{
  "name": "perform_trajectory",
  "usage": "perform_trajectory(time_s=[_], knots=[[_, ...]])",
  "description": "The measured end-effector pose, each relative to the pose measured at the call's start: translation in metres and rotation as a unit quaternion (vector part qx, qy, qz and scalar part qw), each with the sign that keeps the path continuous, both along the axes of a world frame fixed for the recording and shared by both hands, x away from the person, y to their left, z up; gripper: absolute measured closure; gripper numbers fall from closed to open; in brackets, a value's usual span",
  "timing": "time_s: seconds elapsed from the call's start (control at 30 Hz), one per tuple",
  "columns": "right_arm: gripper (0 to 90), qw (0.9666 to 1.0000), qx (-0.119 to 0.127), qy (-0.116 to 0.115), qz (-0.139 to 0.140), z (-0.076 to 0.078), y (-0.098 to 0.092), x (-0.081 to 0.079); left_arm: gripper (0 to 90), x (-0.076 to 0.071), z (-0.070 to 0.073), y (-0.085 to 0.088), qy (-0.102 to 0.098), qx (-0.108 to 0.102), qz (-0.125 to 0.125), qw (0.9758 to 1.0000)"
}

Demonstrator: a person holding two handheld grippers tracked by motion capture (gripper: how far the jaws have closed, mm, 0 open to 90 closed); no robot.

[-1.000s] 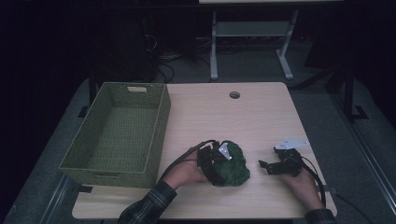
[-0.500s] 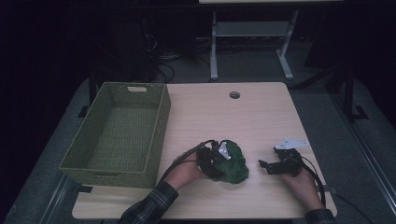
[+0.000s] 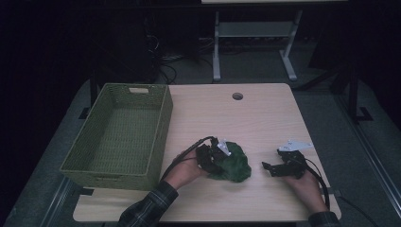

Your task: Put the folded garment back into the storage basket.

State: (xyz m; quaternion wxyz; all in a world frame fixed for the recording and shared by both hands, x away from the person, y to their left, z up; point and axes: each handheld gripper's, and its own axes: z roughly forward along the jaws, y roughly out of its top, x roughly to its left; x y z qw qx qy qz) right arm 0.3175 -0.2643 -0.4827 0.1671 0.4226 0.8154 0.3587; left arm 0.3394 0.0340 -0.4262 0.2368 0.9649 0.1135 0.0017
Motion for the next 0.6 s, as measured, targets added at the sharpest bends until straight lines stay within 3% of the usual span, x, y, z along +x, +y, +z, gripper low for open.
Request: perform_trajectory(time_s=[0.2, 0.6], knots=[[14.0, 1.0000, 0.000, 0.000, 0.000, 0.000, 0.000, 0.000, 73.5, 0.001, 0.016, 0.006, 0.004, -0.015, 0.008, 0.9999], [14.0, 1.0000, 0.000, 0.000, -0.001, 0.000, 0.000, 0.000, 73.2, 0.005, 0.063, 0.033, 0.006, -0.027, 0.031, 0.9991]])
